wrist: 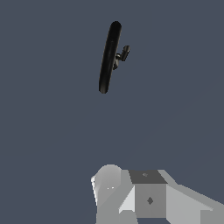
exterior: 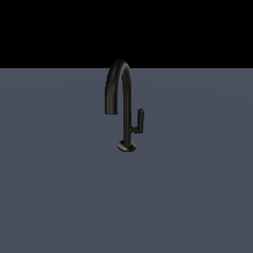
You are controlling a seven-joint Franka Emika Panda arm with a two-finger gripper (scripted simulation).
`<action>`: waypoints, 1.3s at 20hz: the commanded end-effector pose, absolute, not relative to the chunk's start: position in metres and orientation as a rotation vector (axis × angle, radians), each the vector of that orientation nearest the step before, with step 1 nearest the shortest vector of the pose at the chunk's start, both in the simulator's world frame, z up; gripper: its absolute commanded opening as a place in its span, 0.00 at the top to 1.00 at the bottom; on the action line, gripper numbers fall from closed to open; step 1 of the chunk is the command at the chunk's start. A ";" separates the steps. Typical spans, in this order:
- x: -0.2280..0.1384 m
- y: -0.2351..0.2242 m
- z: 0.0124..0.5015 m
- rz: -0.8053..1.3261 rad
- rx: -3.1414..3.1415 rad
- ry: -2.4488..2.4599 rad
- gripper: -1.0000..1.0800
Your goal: Turn on the faucet by rotating a designated handle.
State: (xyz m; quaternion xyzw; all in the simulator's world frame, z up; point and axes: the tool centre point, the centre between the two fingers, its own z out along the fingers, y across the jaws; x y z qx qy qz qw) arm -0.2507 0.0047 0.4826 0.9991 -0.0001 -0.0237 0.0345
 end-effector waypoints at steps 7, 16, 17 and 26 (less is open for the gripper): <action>-0.246 0.005 0.482 -0.090 3.085 -0.023 1.00; -0.219 0.005 0.475 -0.187 3.152 -0.145 1.00; -0.215 0.005 0.474 -0.204 3.162 -0.166 1.00; -0.165 0.001 0.456 -0.404 3.265 -0.420 1.00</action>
